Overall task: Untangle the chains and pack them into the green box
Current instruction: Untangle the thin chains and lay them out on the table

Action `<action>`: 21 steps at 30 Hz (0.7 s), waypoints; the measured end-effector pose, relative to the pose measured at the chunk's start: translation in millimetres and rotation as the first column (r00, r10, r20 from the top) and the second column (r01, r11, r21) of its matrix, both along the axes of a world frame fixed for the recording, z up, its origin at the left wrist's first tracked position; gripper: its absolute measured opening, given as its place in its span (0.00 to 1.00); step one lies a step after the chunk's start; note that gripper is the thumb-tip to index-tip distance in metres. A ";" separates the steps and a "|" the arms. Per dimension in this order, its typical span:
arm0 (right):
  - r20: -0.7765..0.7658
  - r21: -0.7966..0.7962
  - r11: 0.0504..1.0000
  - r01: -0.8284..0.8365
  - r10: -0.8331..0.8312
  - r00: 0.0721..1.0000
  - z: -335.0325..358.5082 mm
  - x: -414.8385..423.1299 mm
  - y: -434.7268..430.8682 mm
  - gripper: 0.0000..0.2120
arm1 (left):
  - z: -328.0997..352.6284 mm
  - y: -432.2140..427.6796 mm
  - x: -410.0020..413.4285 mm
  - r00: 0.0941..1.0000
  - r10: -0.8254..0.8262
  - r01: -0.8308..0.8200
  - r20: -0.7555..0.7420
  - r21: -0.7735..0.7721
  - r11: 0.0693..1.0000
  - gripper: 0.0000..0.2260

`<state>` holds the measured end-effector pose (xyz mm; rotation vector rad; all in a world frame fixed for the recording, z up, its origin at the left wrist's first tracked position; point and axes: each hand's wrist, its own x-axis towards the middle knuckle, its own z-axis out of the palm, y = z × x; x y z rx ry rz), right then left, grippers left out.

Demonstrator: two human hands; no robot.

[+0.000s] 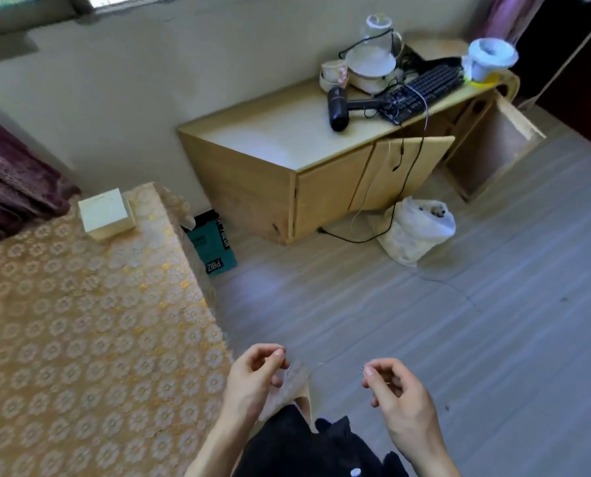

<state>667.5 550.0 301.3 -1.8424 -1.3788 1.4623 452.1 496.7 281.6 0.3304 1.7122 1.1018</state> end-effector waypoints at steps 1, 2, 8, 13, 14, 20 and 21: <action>0.012 -0.001 1.000 -0.002 0.002 1.000 0.0 0.4 16.5 0.06 | 0.7 19.6 -0.4 1.000 -0.004 0.004 0.002 0.000 1.000 0.04; 0.021 -0.002 1.000 0.000 0.000 1.000 -0.7 1.0 31.8 0.06 | 2.0 38.1 -1.1 1.000 -0.012 0.012 0.004 0.005 1.000 0.04; 0.007 -0.046 0.999 -0.023 0.023 1.000 -7.5 -4.7 122.9 0.05 | 6.9 131.7 -13.3 0.996 -0.064 0.065 -0.054 0.020 0.998 0.04; -0.025 -0.059 0.980 -0.189 0.188 0.982 -16.6 -30.7 215.4 0.05 | 0.8 184.9 -31.6 0.994 0.064 -0.066 -0.090 -0.017 0.998 0.04; -0.038 -0.062 0.969 -0.237 0.235 0.971 -16.8 -39.3 235.7 0.05 | 0.7 192.6 -34.6 0.990 0.113 -0.115 -0.087 -0.022 0.993 0.03; -0.063 -0.005 0.842 -0.539 0.537 0.841 -6.6 -111.1 333.3 0.06 | 11.1 222.1 -55.2 0.911 0.409 -0.410 -0.044 -0.023 0.912 0.03; -0.062 0.003 0.817 -0.576 0.575 0.816 -4.6 -125.8 344.4 0.06 | 11.1 223.4 -59.8 0.890 0.455 -0.456 -0.041 -0.031 0.890 0.03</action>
